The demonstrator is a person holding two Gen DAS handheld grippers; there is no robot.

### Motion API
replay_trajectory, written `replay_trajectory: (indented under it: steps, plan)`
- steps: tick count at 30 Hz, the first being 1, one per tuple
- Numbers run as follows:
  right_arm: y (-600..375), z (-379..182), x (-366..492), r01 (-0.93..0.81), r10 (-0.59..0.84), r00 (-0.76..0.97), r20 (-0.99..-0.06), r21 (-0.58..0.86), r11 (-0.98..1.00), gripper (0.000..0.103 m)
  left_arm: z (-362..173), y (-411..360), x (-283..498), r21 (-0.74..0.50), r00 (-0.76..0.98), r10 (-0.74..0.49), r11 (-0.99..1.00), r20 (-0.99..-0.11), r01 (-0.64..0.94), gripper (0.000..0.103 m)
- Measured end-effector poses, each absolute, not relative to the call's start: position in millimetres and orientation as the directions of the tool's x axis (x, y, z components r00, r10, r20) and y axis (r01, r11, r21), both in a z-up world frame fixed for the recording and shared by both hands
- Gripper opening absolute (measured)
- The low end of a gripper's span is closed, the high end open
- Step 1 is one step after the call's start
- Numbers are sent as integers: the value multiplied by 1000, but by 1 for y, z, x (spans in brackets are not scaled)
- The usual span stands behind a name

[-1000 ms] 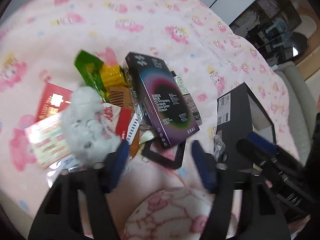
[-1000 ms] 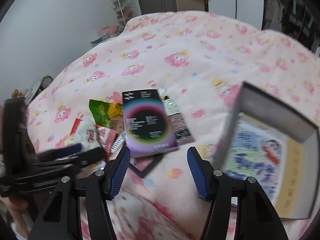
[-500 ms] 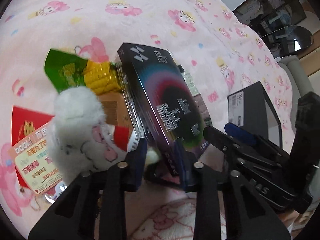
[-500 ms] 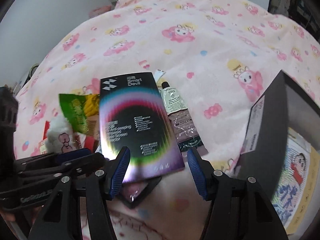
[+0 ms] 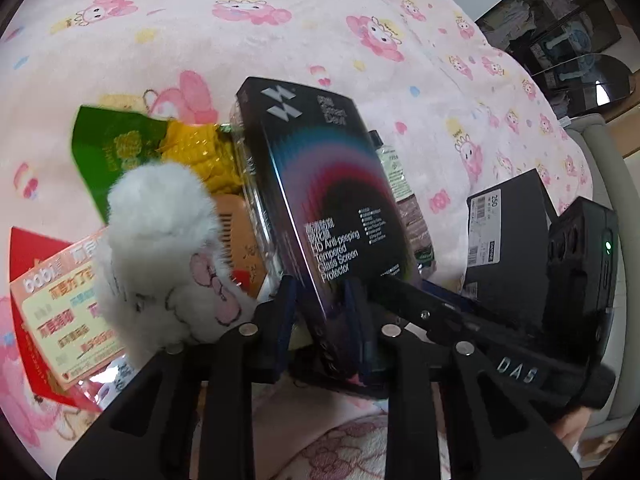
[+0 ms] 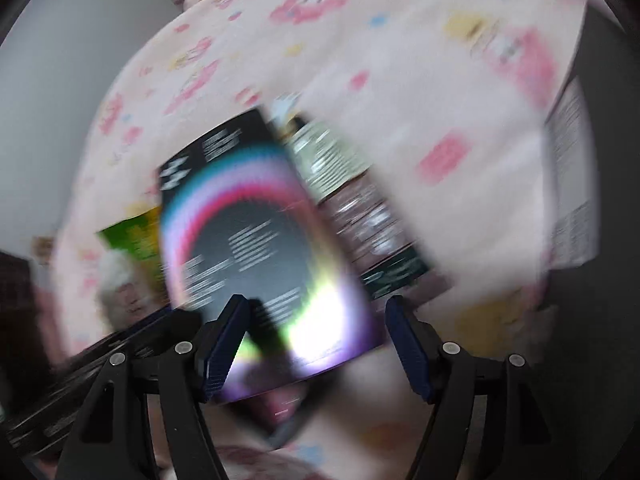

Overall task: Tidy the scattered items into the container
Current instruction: 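Lift the Smart Devil box with the left gripper toward the black box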

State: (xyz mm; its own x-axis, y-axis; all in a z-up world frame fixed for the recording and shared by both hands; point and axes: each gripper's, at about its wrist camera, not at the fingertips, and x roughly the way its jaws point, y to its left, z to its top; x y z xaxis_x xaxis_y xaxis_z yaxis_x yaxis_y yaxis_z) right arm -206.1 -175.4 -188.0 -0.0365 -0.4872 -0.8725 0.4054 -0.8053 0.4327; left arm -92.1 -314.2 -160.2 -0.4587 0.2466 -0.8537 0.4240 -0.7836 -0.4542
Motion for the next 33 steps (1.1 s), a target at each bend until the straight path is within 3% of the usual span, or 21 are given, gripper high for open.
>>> replay_trajectory:
  steps: [6,11,17,22,24,31,33]
  plan:
    - [-182,-163,-167,531,-493,11,-870,423,-734,54,-138,-310,-62,-375,-441,170,-819,-882,435,23]
    - [-175,-153,-138,589,-514,93,-853,463,-663,54,-139,-321,-49,-410,-426,221,-806,-878,427,23]
    - [-174,-156,-173,503,-499,-8,-867,428,-751,54,-146,-322,-75,-375,-425,183,-823,-886,428,23]
    - [-185,-176,-183,482,-490,57,-870,454,-749,54,-153,-319,-78,-365,-407,178,-817,-896,447,32]
    - [-187,-172,-174,503,-500,77,-863,467,-727,49,-150,-313,-70,-362,-394,181,-813,-901,456,32]
    - [-183,-162,-154,550,-495,46,-868,436,-713,49,-151,-313,-68,-360,-393,178,-814,-902,456,33]
    - [-185,-164,-162,537,-481,5,-876,409,-738,49,-158,-316,-77,-379,-398,199,-809,-895,449,39]
